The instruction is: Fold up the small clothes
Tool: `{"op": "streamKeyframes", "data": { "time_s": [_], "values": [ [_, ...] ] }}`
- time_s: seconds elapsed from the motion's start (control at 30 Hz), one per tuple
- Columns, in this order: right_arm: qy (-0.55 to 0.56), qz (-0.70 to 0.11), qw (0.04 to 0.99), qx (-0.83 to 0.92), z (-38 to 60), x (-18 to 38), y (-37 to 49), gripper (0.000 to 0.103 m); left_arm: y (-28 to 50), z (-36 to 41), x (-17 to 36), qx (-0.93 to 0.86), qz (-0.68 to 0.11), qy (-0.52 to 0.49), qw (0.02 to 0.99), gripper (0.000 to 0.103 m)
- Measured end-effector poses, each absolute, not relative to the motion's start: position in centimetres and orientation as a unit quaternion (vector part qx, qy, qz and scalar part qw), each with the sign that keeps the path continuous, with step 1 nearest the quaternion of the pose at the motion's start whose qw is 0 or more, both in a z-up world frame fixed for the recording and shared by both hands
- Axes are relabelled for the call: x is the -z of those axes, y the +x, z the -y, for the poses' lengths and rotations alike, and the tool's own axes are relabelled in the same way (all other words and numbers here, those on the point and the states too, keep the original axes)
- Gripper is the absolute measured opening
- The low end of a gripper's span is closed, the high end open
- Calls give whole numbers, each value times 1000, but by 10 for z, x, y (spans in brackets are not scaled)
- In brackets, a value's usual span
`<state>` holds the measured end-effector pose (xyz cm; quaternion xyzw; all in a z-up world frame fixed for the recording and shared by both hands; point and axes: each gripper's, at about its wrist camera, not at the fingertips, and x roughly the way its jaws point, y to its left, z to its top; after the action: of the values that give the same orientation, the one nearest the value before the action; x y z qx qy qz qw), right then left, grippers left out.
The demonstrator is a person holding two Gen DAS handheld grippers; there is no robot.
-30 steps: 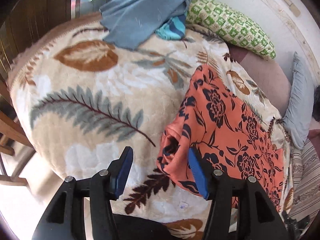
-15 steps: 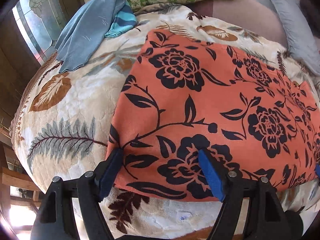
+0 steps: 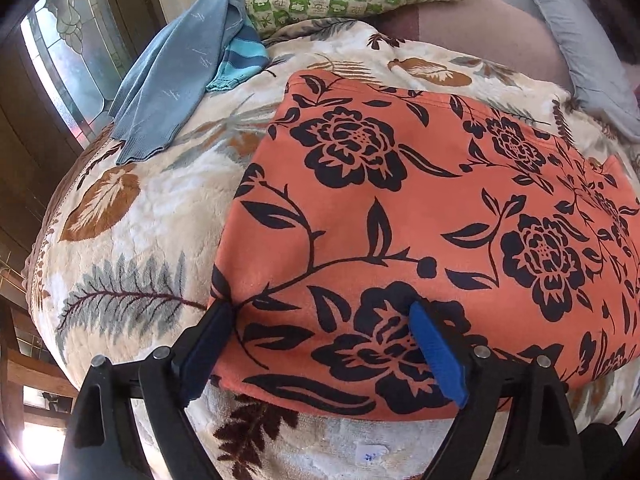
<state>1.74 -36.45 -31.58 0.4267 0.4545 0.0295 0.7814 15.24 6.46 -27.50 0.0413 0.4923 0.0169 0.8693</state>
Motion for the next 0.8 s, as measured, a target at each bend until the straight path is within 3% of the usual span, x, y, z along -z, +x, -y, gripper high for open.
{"op": "streamKeyframes", "data": {
  "time_s": [0.4,0.8],
  "values": [
    [384,-471,794,-20,353,317,32,0,159,-66,280,-4,-491,28,871,103],
    [381,-507,773,-1,350,294,50,1,159,-68,281,6,-492,15,871,103]
  ]
}}
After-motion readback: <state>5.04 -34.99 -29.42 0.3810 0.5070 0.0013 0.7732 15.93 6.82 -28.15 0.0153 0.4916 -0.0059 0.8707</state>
